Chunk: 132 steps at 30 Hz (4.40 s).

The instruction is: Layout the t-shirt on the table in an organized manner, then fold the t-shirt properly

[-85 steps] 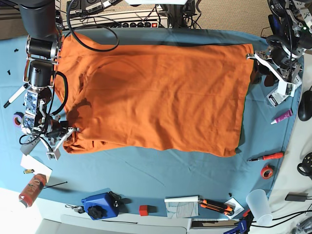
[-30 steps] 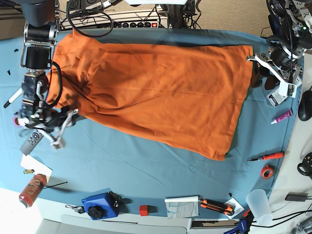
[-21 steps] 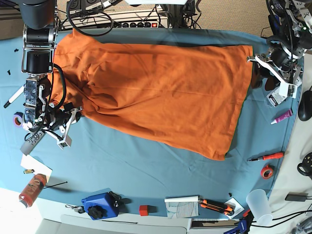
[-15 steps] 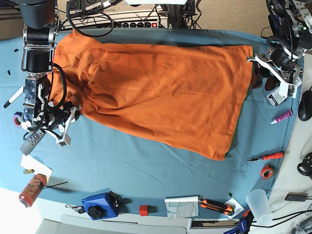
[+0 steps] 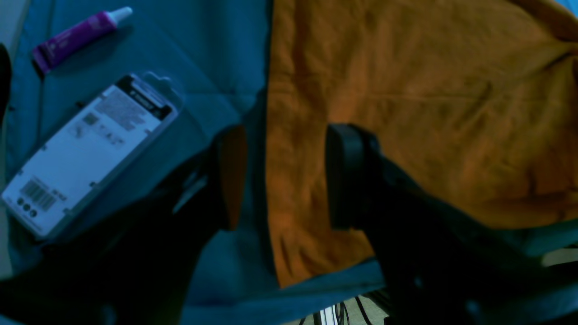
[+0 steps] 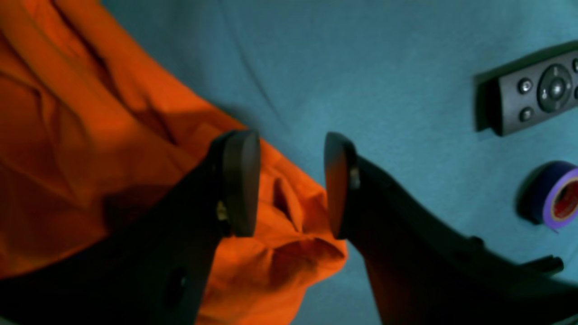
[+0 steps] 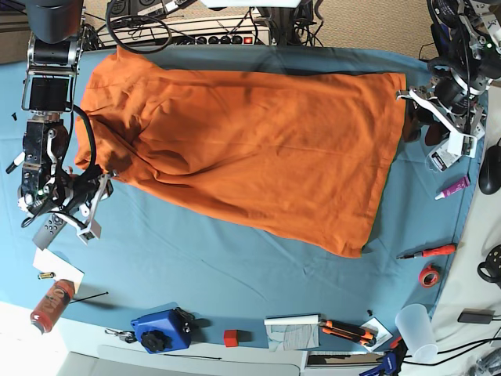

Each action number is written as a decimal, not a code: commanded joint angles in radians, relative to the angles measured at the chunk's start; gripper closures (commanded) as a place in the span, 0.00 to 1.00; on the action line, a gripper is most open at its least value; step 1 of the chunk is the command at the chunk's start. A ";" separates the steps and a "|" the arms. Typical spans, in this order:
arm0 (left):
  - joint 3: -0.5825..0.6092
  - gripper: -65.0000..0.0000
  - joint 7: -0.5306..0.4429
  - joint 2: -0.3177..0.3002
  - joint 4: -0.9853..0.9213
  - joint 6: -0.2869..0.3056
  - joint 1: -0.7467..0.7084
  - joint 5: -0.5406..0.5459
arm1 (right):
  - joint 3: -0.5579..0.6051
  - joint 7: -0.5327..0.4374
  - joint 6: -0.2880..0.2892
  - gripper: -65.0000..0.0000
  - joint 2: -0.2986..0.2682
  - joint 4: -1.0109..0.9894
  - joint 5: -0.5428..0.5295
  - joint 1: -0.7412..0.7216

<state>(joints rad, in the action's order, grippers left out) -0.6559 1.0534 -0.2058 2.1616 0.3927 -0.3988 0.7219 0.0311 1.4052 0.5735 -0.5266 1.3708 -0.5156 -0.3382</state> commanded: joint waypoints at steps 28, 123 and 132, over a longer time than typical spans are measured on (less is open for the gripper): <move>-0.004 0.54 -0.023 -0.010 0.016 0.000 0.003 0.011 | -0.038 -0.176 0.062 1.00 -0.019 0.615 -0.025 0.245; 0.451 0.64 -0.629 -0.141 -1.281 -0.006 1.056 -0.509 | -0.170 -0.990 -0.122 0.65 0.238 -0.352 0.520 -0.360; 0.450 0.64 -0.576 -0.155 -1.273 -0.004 1.056 -0.464 | -0.171 -1.008 -0.178 0.65 0.210 -0.349 0.517 -0.395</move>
<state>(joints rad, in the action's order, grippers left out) -0.2031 0.5037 -0.3454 0.8665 0.3862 0.6235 0.2474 -0.1356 0.4244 0.4023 -0.3019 1.0004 0.0113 -0.6903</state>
